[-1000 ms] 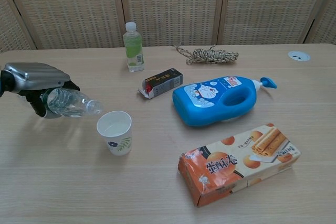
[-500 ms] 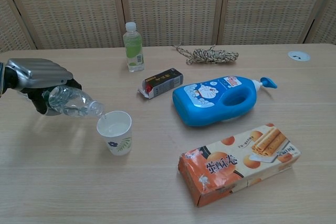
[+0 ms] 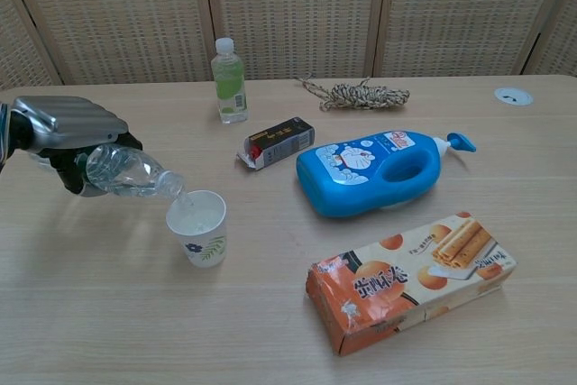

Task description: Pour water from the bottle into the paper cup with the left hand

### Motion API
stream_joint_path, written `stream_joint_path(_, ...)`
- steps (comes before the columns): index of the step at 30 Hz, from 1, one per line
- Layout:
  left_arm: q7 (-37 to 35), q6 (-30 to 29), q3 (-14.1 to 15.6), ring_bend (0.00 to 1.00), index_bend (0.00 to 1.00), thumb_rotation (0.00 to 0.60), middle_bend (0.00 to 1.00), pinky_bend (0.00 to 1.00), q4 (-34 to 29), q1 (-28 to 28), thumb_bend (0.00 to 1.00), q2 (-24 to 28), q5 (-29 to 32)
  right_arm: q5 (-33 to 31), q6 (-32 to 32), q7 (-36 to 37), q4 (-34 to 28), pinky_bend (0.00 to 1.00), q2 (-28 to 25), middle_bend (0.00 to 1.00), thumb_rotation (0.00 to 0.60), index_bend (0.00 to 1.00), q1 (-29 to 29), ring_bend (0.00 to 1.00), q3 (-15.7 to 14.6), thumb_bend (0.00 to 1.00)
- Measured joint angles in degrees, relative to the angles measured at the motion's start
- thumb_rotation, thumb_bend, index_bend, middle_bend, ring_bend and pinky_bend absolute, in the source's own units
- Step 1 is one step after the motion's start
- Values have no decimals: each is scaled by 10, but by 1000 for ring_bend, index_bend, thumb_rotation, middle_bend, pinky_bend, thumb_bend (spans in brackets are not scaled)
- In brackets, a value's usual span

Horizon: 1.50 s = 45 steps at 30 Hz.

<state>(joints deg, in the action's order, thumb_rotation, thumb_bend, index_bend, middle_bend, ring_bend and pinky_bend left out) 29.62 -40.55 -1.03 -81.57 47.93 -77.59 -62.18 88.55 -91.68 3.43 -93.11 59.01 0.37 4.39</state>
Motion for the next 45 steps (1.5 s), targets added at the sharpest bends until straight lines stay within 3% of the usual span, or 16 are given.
stream_joint_path(10,16,-8,7,346,667,600,526,357,-3,5,575,0,10,1,0,-2,0,0,0,0,600,0,0,0,0,0)
stream_joint_path(16,-18,-14,1,346,667,600,526,352,-3,-1,574,-3,10,0,1,-3,0,0,1,0,600,0,0,0,0,0)
stream_joint_path(31,-255,-29,-26,346,667,600,526,349,27,-36,575,-5,-71,-2,9,-19,-2,0,6,0,600,0,3,0,-1,0)
stream_joint_path(45,-617,-89,-72,346,637,600,494,347,153,-83,574,-84,-123,-2,15,-31,-4,0,9,0,600,0,6,0,-2,0)
